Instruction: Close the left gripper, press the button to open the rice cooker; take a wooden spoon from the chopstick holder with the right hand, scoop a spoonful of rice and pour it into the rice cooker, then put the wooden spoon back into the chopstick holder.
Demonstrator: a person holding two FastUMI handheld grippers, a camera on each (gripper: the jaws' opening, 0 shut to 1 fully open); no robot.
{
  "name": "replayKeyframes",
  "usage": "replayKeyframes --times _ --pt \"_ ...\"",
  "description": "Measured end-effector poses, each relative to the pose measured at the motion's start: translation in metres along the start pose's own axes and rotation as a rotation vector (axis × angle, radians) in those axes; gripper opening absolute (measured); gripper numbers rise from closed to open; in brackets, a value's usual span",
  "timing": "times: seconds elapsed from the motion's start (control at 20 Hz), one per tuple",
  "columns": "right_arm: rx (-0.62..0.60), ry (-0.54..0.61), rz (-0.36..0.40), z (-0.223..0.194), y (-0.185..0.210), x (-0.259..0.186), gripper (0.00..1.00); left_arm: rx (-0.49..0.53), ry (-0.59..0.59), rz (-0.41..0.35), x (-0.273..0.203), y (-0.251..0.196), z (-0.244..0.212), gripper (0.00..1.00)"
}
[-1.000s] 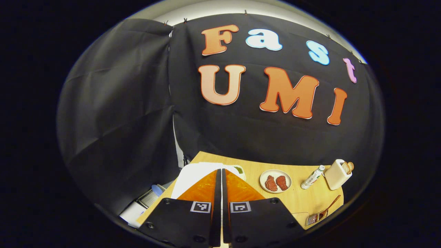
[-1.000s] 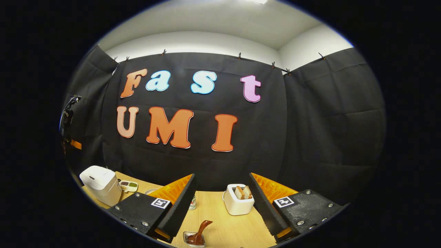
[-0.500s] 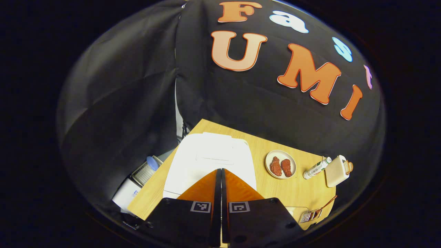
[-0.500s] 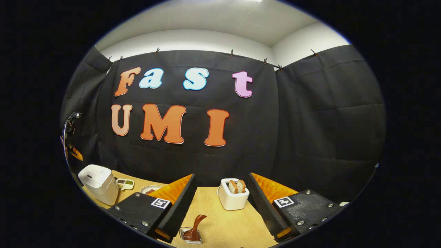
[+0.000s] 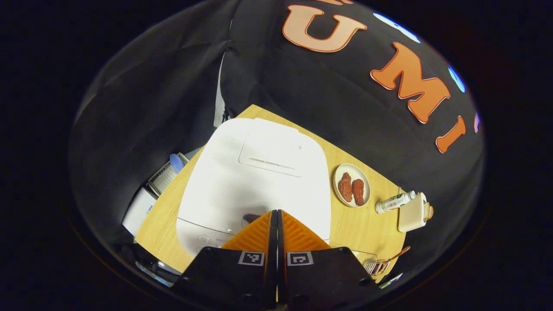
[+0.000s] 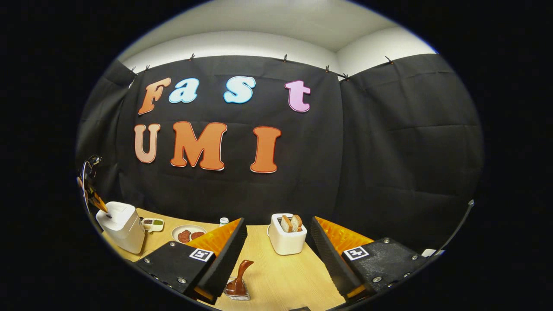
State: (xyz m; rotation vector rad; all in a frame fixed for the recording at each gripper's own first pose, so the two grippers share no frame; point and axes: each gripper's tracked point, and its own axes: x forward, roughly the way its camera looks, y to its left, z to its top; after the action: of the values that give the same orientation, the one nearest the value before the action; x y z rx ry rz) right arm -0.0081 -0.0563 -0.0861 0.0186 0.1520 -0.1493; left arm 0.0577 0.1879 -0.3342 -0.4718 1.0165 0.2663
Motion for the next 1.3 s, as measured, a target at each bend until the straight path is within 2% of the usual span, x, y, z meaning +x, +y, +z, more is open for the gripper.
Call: replayKeyframes --times 0.25,0.3,0.55,0.6,0.8,0.9,1.05,1.3 --pt "0.010 0.026 -0.012 -0.009 -0.005 -0.003 0.94 0.019 0.036 0.020 0.015 0.007 -0.010 0.05" --pt "0.010 0.031 -0.013 -0.011 -0.006 -0.003 0.94 0.025 0.012 0.017 0.017 0.006 -0.003 0.06" --pt "0.014 0.050 -0.017 -0.019 -0.008 -0.003 0.94 0.055 0.048 0.068 0.018 0.012 -0.020 0.06" --pt "0.017 0.056 -0.016 -0.022 -0.007 -0.003 0.94 0.075 0.014 0.074 0.018 0.012 -0.014 0.07" --pt "0.018 0.078 -0.006 -0.029 -0.005 -0.001 0.94 0.105 0.023 0.111 0.018 0.011 -0.016 0.05" --pt "0.024 0.086 0.001 -0.031 -0.004 0.000 0.94 0.144 0.007 0.131 0.018 0.011 -0.017 0.07" --pt "0.025 0.115 0.024 -0.041 0.001 0.003 0.94 0.230 -0.088 0.168 0.006 0.006 -0.002 0.06" --pt "0.041 0.182 0.070 -0.065 0.015 0.012 0.94 0.343 -0.383 0.211 -0.052 -0.015 0.064 0.06"
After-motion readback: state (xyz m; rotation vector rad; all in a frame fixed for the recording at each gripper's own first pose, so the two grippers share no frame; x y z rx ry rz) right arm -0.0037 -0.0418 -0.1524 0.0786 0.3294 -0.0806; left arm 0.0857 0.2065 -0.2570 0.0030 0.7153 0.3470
